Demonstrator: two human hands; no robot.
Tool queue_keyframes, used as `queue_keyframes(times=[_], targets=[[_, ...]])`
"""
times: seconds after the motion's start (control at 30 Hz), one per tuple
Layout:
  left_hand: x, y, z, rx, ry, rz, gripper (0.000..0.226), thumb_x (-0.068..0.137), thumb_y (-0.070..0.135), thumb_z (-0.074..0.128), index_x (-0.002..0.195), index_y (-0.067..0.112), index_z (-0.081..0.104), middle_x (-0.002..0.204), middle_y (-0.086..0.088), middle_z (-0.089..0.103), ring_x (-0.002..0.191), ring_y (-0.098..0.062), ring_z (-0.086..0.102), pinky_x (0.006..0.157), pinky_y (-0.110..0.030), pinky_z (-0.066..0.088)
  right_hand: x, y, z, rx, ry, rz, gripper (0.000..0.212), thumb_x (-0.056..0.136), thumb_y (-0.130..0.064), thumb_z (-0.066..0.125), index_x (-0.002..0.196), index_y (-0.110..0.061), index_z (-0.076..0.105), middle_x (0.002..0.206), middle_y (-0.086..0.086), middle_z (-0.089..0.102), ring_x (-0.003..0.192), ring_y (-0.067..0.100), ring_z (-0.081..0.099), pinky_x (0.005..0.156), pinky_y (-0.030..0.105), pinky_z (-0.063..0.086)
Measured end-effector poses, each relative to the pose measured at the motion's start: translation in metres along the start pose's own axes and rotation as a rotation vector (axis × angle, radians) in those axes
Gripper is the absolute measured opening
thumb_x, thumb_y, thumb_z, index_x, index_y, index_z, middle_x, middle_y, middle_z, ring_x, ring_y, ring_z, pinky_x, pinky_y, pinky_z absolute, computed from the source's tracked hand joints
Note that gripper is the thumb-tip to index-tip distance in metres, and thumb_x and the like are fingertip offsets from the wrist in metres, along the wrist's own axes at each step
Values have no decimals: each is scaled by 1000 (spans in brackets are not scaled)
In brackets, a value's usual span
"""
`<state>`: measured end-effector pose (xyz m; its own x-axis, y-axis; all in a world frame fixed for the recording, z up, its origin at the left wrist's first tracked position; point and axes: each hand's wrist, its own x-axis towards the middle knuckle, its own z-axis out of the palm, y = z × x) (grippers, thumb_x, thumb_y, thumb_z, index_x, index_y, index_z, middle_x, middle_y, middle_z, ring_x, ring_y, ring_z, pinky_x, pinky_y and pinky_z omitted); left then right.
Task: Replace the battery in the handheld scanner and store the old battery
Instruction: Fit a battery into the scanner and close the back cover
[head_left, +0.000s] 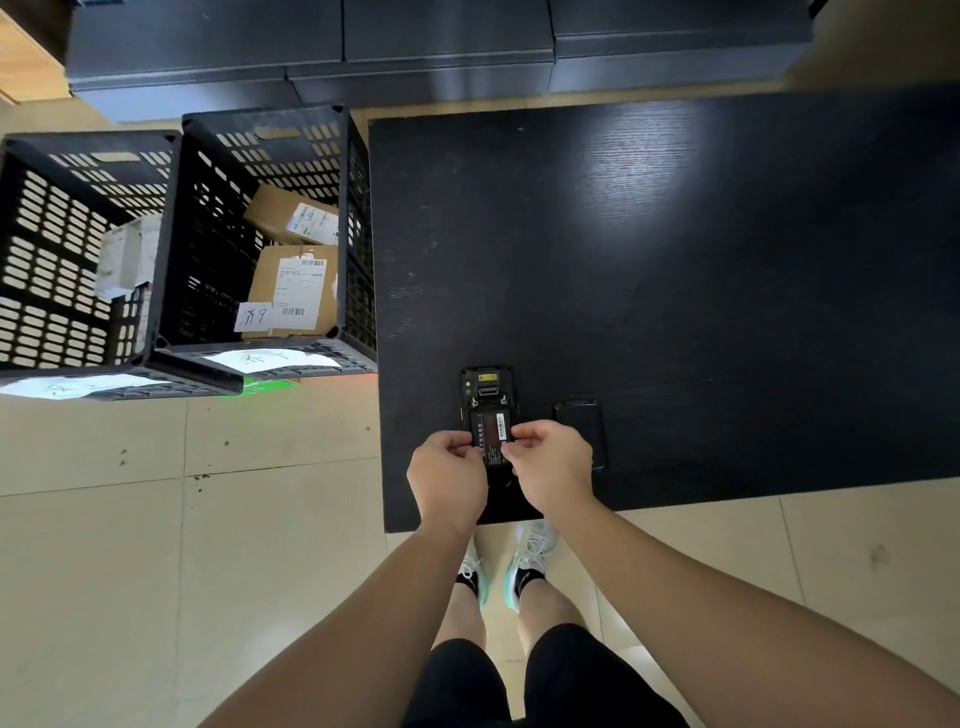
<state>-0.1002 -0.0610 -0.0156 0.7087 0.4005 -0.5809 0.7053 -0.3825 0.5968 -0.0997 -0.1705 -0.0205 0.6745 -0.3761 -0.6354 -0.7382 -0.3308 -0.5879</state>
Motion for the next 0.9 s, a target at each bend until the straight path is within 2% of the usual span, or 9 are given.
queue_keyframes(times=[0.23, 0.33, 0.37, 0.5, 0.6, 0.73, 0.9], targets=[[-4, -1, -2, 28, -2, 45, 20, 84, 11, 64, 103, 15, 72, 80, 7, 70, 82, -13, 66, 77, -24, 49, -3, 4, -2, 7, -4, -17, 18, 81, -17, 77, 98, -16, 72, 82, -2, 74, 75, 14, 71, 76, 32, 60], [-3, -2, -6, 24, -4, 44, 27, 80, 14, 70, 107, 16, 71, 87, 6, 70, 85, -13, 65, 80, -24, 49, -5, 5, -8, -10, 2, -37, 23, 79, -19, 78, 101, -16, 71, 81, -5, 69, 73, 7, 64, 65, 13, 47], [-2, -2, -8, 35, -13, 54, 30, 79, 16, 73, 109, 16, 70, 91, 5, 70, 87, -13, 65, 80, -24, 49, -6, 5, -11, -18, -3, -44, 25, 79, -20, 79, 102, -16, 71, 81, -6, 68, 73, 6, 63, 63, 11, 43], [2, -6, -11, 83, -93, 87, 40, 75, 17, 77, 114, 14, 69, 97, 2, 71, 91, -14, 67, 87, -30, 54, -5, 6, -15, -83, -51, -59, 33, 77, -21, 80, 108, -15, 70, 90, -3, 69, 81, 9, 62, 74, 17, 45], [3, -7, -10, 78, -109, 79, 41, 74, 14, 77, 115, 14, 68, 97, 1, 72, 91, -14, 67, 86, -29, 54, -3, 7, -14, -116, -68, -76, 33, 78, -20, 79, 110, -15, 70, 94, 0, 71, 83, 10, 63, 78, 19, 47], [6, -9, -9, 64, -112, 78, 39, 75, 12, 79, 112, 14, 67, 95, 0, 71, 88, -14, 66, 76, -22, 47, -1, 10, -13, -113, -61, -73, 32, 78, -19, 80, 109, -15, 70, 89, -4, 69, 79, 7, 63, 70, 13, 45], [11, -12, -8, 80, -94, 76, 36, 73, 9, 80, 106, 12, 68, 89, -1, 69, 82, -14, 65, 74, -22, 47, 1, 11, -11, -110, -42, -71, 29, 77, -19, 81, 104, -17, 70, 87, -5, 69, 69, -1, 58, 60, 6, 39]])
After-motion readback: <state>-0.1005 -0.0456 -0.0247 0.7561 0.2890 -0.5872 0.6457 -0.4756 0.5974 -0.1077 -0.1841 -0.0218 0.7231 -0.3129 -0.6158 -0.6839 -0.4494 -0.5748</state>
